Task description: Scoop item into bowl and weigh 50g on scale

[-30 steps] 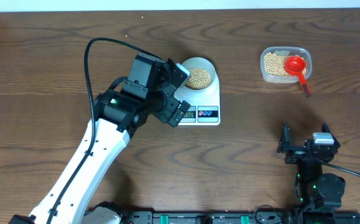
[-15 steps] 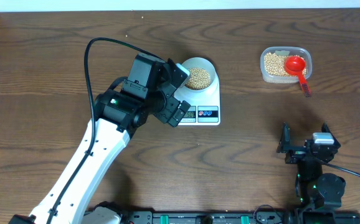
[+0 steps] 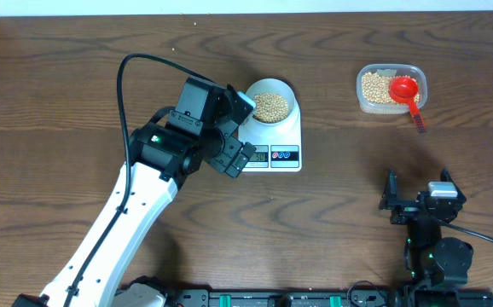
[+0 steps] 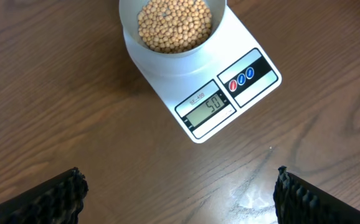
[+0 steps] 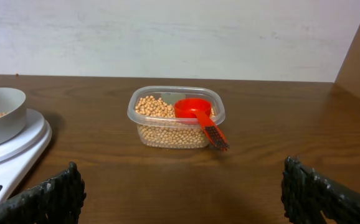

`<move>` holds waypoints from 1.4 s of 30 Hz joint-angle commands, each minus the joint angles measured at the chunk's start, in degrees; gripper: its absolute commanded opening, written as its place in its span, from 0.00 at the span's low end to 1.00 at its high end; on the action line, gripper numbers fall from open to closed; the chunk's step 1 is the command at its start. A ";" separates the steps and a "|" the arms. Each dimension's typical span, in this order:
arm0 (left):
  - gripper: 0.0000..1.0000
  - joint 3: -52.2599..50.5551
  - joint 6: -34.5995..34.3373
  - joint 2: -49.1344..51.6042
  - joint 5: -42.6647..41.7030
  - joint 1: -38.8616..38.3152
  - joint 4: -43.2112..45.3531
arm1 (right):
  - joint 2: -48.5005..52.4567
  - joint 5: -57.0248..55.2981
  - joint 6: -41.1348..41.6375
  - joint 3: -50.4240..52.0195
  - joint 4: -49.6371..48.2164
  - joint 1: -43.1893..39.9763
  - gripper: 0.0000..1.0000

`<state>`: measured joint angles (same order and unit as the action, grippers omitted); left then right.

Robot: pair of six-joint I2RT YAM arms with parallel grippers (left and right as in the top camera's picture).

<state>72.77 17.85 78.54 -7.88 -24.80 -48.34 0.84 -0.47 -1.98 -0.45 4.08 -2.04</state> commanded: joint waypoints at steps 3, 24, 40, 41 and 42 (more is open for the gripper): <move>0.98 0.20 -0.09 0.11 1.51 0.20 -0.35 | -0.50 -0.46 -0.44 0.13 0.20 0.37 0.99; 0.98 -7.58 0.09 -14.38 1.46 6.47 10.21 | -0.50 -0.48 -0.44 0.13 0.22 0.37 0.99; 0.98 -37.29 -0.11 -41.79 1.05 14.69 39.45 | -0.50 -0.48 -0.44 0.13 0.20 0.37 0.99; 0.98 -38.47 -0.11 -42.80 1.07 14.84 40.24 | -0.50 -0.48 -0.44 0.13 0.20 0.37 0.99; 0.98 -40.04 -0.09 -44.19 1.09 15.04 41.27 | -0.50 -0.46 -0.44 0.13 0.22 0.37 0.99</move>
<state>37.17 17.85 38.00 -7.14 -10.59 -9.26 0.82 -0.49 -1.96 -0.45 4.08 -2.04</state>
